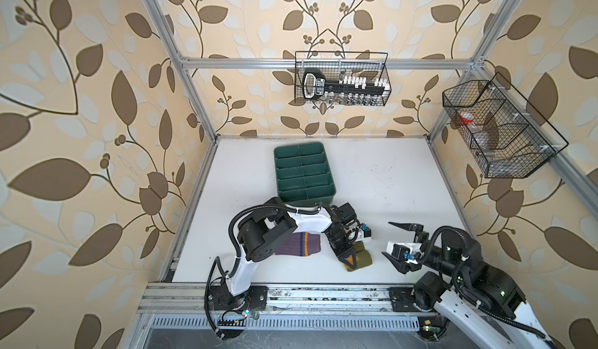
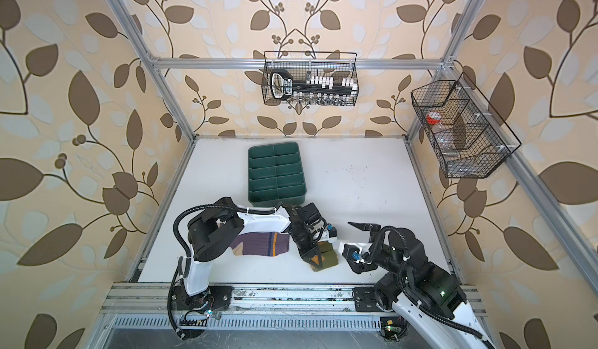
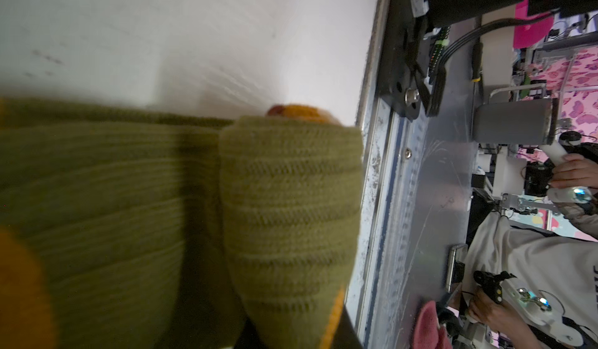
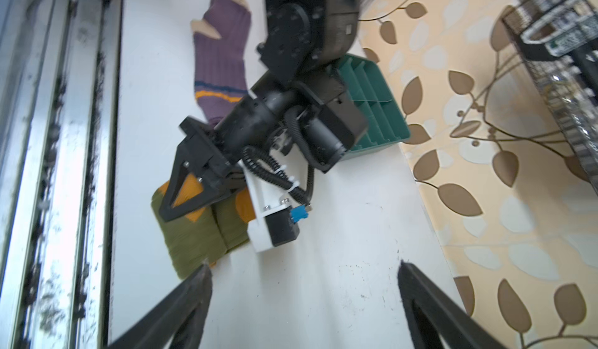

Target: Roll the socks

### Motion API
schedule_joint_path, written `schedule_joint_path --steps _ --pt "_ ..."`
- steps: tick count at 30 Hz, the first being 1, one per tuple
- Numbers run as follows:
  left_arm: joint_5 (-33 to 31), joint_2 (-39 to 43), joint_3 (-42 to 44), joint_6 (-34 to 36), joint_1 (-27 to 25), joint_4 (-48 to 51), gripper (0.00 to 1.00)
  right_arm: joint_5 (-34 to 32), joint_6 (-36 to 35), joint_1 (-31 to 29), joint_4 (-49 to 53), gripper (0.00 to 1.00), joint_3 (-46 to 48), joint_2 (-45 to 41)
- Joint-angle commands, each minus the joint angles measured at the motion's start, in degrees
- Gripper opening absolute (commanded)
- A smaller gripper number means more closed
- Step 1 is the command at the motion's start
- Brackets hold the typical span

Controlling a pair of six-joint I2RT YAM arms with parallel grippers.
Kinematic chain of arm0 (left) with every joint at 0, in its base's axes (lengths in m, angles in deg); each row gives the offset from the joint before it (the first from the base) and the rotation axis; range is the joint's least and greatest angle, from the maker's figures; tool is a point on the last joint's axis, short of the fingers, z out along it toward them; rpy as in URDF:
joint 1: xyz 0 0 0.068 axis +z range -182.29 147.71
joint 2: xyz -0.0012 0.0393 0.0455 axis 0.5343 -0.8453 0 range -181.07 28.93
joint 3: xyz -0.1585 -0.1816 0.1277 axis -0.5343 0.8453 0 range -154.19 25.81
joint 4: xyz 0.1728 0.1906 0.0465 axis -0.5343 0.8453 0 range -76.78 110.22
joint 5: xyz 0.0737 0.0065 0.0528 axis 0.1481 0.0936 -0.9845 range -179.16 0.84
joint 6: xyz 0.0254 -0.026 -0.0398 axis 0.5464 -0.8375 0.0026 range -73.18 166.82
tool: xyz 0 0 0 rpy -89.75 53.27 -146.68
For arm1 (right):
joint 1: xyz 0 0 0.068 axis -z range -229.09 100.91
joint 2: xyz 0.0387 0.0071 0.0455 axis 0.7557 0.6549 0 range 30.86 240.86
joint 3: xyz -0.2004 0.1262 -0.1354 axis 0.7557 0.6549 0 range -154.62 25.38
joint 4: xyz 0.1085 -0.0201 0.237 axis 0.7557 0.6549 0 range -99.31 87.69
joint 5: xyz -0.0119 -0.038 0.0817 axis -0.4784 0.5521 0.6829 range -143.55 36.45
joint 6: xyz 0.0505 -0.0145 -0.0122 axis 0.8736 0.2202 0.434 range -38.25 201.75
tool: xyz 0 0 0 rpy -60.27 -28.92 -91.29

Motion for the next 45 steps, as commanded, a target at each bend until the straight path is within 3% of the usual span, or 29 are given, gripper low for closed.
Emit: schedule_joint_path --steps 1,6,9,12,21,29,31,35,37,40,43,45 --pt "-6.84 -4.86 3.74 -1.11 -0.47 3.54 0.00 -11.05 -5.07 -8.06 5.76 0.87 4.00 2.16" --pt "-7.37 -4.37 4.46 -1.16 -0.31 3.04 0.00 -27.45 0.07 -28.14 -2.86 0.87 10.34 10.67" --pt "-7.63 -4.04 4.65 -1.09 -0.24 2.94 0.00 -32.26 5.43 -35.46 -9.70 0.87 13.02 18.87" --pt "-7.89 -3.94 4.74 -0.80 -0.19 3.11 0.00 -31.85 8.06 -35.04 -15.37 0.84 13.85 24.31" --pt "-7.97 -3.70 4.90 -0.67 -0.23 2.83 0.00 -28.46 5.64 -31.08 -22.00 0.79 15.73 34.91" --pt "-8.07 -3.09 5.18 0.29 -0.24 3.29 0.00 -26.63 3.47 -29.69 -24.69 0.73 18.25 37.33" --pt "-8.08 -2.95 5.10 0.47 -0.21 3.29 0.00 -26.19 3.27 -29.63 -25.11 0.67 18.52 38.13" --pt "-8.33 -2.52 4.88 0.82 -0.24 3.76 0.00 -25.70 3.43 -29.55 -25.31 0.39 18.45 40.29" --pt "-8.71 -1.83 4.82 0.61 -0.24 3.72 0.00 -24.84 3.10 -29.67 -24.84 0.33 18.41 41.01" --pt "-10.18 0.37 4.65 0.31 -0.16 3.70 0.09 -22.67 1.83 -30.20 -23.32 0.28 18.59 40.53" --pt "-12.22 4.90 4.48 -0.24 -0.16 3.03 0.26 -20.36 1.34 -30.14 -21.82 0.00 18.53 40.45" --pt "-14.73 8.55 3.67 0.39 -0.16 3.48 0.37 -19.17 1.50 -29.72 -21.17 0.00 18.36 41.38"
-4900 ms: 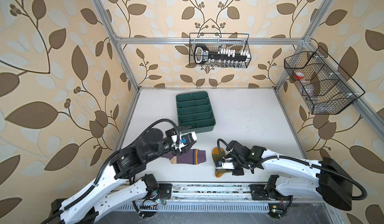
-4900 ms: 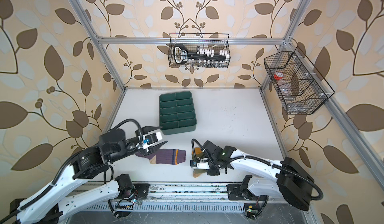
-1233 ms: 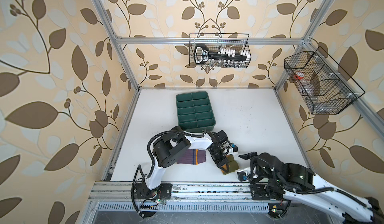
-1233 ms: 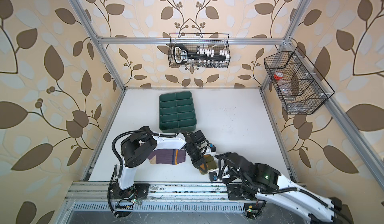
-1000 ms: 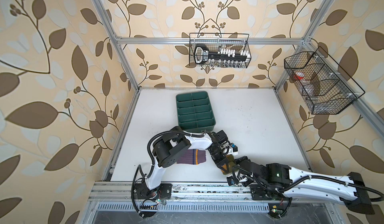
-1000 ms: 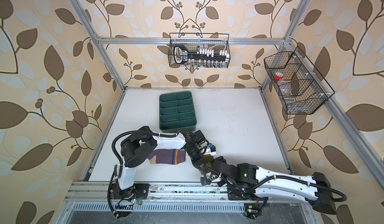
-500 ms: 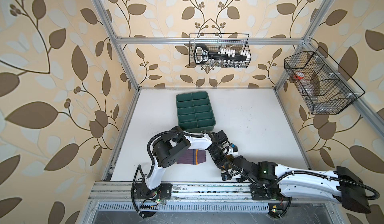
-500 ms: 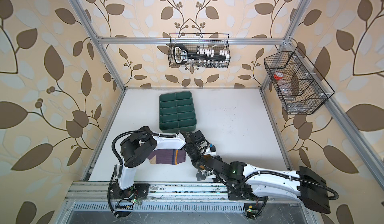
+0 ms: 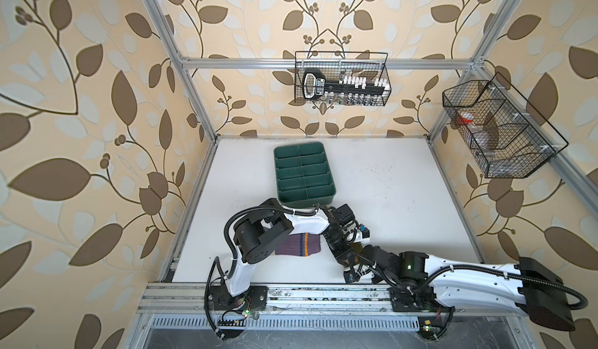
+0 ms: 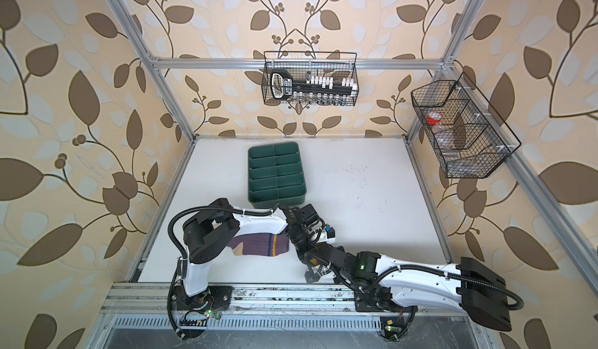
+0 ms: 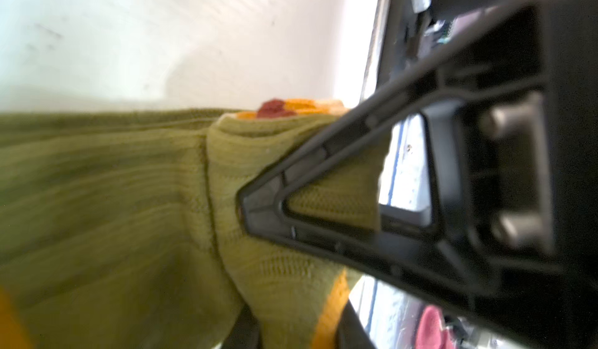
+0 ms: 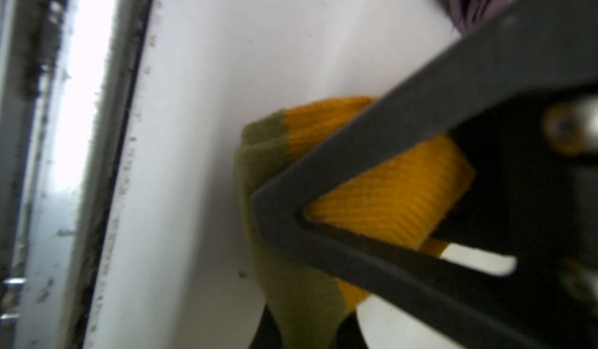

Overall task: Roll the socks
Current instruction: 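Hold the roll with the right gripper while the left gripper lifts away, then reach the left gripper across and pinch the roll beside the right gripper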

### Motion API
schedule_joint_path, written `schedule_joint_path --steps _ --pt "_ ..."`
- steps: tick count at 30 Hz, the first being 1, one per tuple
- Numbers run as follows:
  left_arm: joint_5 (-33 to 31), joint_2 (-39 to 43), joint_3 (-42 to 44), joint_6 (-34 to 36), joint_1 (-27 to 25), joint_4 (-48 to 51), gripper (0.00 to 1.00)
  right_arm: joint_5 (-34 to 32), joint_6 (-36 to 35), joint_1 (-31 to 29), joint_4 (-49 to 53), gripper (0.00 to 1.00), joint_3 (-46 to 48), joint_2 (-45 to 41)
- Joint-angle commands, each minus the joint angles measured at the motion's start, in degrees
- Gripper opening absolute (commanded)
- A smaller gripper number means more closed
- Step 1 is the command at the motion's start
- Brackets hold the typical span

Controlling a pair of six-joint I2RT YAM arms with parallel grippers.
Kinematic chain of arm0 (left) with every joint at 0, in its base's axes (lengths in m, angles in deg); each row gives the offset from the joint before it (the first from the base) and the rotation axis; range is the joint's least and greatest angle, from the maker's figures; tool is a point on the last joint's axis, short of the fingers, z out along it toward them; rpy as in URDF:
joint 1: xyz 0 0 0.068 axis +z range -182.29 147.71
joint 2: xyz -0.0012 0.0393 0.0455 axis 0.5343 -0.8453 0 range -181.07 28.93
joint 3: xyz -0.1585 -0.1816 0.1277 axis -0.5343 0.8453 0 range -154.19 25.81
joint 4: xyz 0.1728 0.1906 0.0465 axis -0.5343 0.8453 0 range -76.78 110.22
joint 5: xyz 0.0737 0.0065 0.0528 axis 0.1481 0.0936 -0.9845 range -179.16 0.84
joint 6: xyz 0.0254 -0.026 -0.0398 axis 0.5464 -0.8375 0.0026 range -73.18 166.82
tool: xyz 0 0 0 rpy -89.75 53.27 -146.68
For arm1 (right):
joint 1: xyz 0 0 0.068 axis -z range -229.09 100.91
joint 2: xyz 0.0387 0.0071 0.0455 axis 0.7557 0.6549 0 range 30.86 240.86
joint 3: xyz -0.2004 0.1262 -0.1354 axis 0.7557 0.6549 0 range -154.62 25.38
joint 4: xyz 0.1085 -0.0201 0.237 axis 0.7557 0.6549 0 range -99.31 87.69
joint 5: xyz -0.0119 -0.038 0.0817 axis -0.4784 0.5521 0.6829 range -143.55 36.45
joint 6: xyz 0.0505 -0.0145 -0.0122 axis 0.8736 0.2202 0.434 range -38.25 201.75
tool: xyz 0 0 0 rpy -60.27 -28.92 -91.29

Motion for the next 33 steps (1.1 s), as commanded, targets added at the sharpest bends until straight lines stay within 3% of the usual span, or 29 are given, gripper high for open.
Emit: schedule_joint_path --steps 1,5,7,11,13,16,18,21,23,26,28,30,33 --pt "-11.31 5.83 0.16 1.80 -0.04 4.98 0.39 7.10 -0.74 0.01 4.58 0.00 0.79 2.10" --pt "-18.95 13.31 -2.61 4.95 0.52 6.56 0.47 9.42 0.32 0.35 5.48 0.00 0.11 3.67" --pt "-25.78 18.34 -3.12 6.62 0.75 6.09 0.48 11.42 0.54 1.02 6.26 0.00 -0.41 4.03" --pt "-45.74 35.21 1.88 12.63 0.74 -2.91 0.54 15.45 1.08 3.01 8.57 0.00 -2.53 5.50" --pt "-52.65 44.33 6.08 18.27 0.74 -9.44 0.60 19.44 1.48 5.59 11.46 0.00 -5.07 7.83" --pt "-50.91 56.46 11.81 31.83 0.74 -15.55 0.68 24.87 4.43 9.06 14.45 0.00 -9.78 13.86" --pt "-48.14 61.44 12.73 40.78 0.61 -11.81 0.70 28.11 6.17 10.26 16.13 0.00 -13.71 18.96" --pt "-50.37 63.57 10.92 49.59 0.09 -2.90 0.77 33.86 9.30 12.24 17.76 0.00 -20.11 25.99" --pt "-52.31 64.15 11.47 53.26 -0.56 0.28 0.77 36.29 10.43 13.46 18.26 0.00 -23.76 30.52" --pt "-52.94 64.92 14.38 55.00 -3.16 1.82 0.78 36.99 12.12 14.90 19.16 0.00 -27.65 36.48" --pt "-58.27 64.13 17.02 55.91 -7.66 1.29 0.78 37.33 12.38 15.65 19.43 0.00 -29.05 39.02" --pt "-70.14 61.81 22.00 58.53 -14.85 -2.91 0.77 38.18 12.16 16.58 18.95 0.00 -30.19 40.51" --pt "-75.51 58.78 26.90 57.13 -21.45 -5.49 0.77 39.44 12.35 17.75 16.36 0.02 -30.22 40.71"
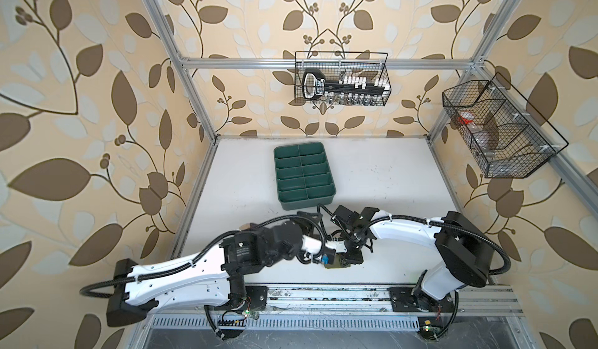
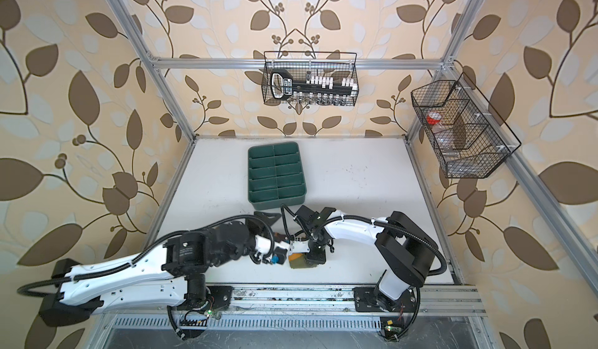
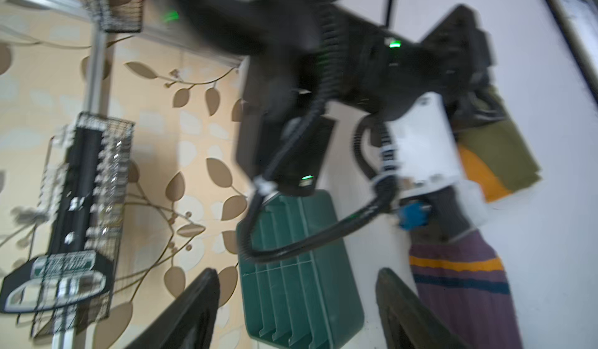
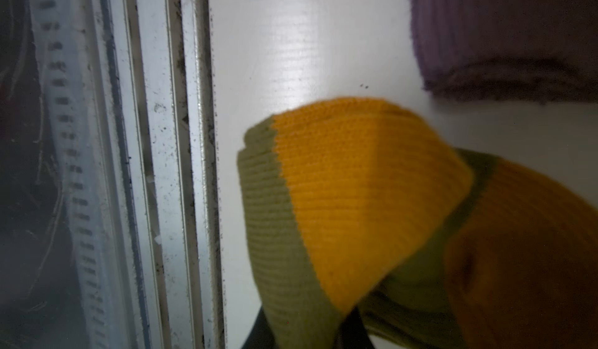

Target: Roll the socks

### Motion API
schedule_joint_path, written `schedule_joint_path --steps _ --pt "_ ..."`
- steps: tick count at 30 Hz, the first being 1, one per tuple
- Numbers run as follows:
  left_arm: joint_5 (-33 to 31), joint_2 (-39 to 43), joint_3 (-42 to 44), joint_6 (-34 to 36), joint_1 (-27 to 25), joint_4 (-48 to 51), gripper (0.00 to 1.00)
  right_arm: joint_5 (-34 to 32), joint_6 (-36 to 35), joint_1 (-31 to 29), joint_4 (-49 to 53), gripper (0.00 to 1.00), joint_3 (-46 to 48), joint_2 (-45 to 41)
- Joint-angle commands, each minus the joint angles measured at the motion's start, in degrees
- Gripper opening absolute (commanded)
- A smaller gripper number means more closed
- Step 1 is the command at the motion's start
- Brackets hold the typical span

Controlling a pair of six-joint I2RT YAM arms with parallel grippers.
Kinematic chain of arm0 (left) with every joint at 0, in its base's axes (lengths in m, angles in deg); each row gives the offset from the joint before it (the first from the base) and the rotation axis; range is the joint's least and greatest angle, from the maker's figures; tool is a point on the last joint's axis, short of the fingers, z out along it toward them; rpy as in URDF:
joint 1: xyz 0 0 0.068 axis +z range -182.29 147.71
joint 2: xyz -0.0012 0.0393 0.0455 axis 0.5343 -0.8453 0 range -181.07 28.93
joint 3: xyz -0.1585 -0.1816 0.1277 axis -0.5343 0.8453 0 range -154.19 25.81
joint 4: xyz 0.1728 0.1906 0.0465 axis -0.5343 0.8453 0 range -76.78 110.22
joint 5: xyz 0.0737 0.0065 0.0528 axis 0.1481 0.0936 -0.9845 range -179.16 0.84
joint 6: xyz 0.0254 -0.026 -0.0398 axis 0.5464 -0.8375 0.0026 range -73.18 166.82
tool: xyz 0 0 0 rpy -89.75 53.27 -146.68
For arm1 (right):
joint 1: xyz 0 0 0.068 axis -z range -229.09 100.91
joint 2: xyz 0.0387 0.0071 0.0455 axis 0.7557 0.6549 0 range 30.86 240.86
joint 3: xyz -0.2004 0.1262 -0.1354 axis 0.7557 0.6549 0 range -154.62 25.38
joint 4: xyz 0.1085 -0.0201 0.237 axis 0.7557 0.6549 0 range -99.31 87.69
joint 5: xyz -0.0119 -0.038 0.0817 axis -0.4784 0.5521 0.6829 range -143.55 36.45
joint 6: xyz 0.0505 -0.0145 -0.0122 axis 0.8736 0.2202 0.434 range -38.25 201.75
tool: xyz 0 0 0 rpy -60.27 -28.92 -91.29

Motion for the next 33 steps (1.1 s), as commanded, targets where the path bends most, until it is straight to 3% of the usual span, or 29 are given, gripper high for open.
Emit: schedule_joint_path --steps 1,12,25,29,33 --pt "-9.58 -2.15 3.29 -0.17 -5.37 -2.24 0.77 1.49 0.82 1.12 -2.48 0.03 1.81 2.82" --pt "1.56 -15.60 4.24 -17.96 -6.97 -3.84 0.74 1.54 -1.33 3.76 -5.21 0.05 4.21 4.48" --pt "6.21 -33.70 4.04 -22.21 -6.91 -14.13 0.70 1.69 -2.10 5.16 -5.04 0.07 3.87 3.78" --pt "6.73 -29.94 4.26 -23.95 -7.05 -11.85 0.67 1.79 -2.27 5.85 -4.63 0.07 3.49 3.76" --pt "3.52 -17.67 5.41 -23.36 -7.06 -9.39 0.74 1.86 -2.26 6.46 -4.67 0.07 3.23 4.02"
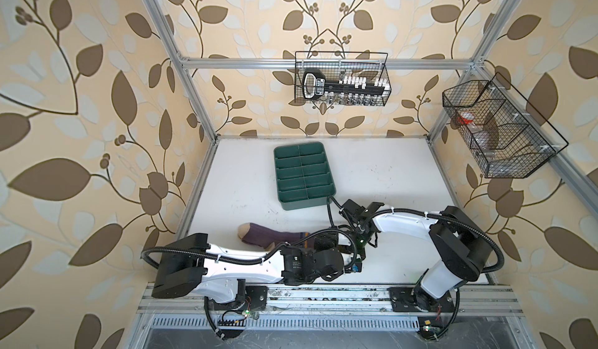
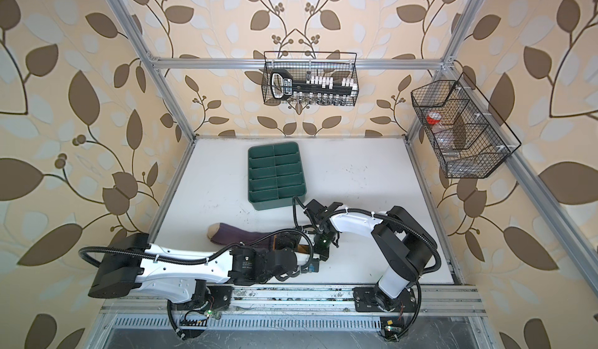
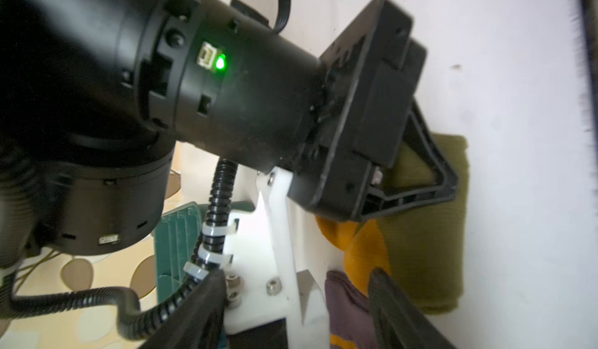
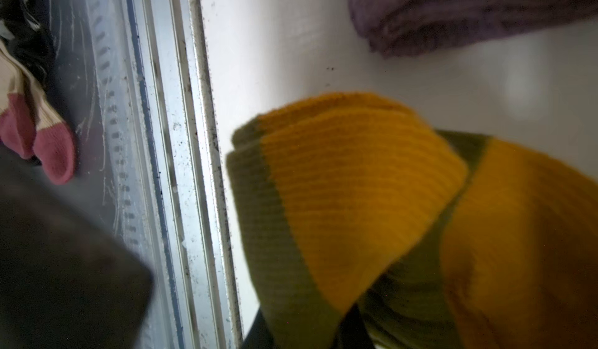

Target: Roll the socks

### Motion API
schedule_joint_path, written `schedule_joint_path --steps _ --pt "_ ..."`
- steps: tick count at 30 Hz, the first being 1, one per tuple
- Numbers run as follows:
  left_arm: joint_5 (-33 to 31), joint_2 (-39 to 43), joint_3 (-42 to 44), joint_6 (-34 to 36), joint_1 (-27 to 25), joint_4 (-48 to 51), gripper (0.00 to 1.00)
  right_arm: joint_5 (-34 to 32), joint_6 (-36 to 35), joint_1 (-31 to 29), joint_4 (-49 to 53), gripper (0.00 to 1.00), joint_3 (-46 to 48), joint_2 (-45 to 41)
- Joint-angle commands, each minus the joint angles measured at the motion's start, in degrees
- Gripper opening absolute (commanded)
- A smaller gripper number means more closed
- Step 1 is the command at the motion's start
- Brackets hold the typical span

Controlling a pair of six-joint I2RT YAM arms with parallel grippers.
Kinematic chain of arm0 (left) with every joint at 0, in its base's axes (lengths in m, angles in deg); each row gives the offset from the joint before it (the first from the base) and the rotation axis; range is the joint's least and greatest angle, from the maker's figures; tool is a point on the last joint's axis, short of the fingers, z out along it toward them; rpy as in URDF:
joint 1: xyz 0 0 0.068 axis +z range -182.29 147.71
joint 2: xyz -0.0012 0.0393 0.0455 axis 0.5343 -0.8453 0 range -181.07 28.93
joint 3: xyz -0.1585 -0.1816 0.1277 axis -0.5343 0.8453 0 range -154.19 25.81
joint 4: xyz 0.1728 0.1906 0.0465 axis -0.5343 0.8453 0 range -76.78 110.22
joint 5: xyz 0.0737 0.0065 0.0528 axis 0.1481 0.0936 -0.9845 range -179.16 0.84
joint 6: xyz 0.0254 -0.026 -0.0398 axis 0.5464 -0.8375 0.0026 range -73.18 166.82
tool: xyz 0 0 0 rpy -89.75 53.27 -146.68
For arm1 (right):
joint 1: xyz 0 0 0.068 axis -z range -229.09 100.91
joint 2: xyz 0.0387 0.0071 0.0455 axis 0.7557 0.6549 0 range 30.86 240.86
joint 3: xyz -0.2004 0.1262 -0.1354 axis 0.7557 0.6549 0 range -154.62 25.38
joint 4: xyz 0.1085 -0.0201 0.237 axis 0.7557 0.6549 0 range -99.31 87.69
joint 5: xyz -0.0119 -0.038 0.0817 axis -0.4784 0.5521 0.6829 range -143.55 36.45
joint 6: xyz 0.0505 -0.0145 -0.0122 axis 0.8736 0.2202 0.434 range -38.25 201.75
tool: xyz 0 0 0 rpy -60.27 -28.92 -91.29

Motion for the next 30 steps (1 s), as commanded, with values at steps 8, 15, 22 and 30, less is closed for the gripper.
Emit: schedule_joint_path --steps 8,15,22,30 --pt "10.94 18.32 0.29 5.37 -0.90 21.21 0.79 -6.38 -2.86 0.59 -3.78 0.07 0.59 3.09" --pt "17.76 11.71 -2.17 3.96 -2.44 22.71 0.77 -6.16 -2.69 1.81 -3.60 0.07 0.10 2.49" --pt "17.53 2.71 -4.10 -0.57 -3.16 14.76 0.76 -5.68 -2.85 2.01 -3.08 0.08 -0.25 2.93" --pt "8.28 -10.63 -5.46 -7.17 -3.08 8.01 0.74 -4.96 -2.87 2.11 -2.42 0.08 -0.65 2.95"
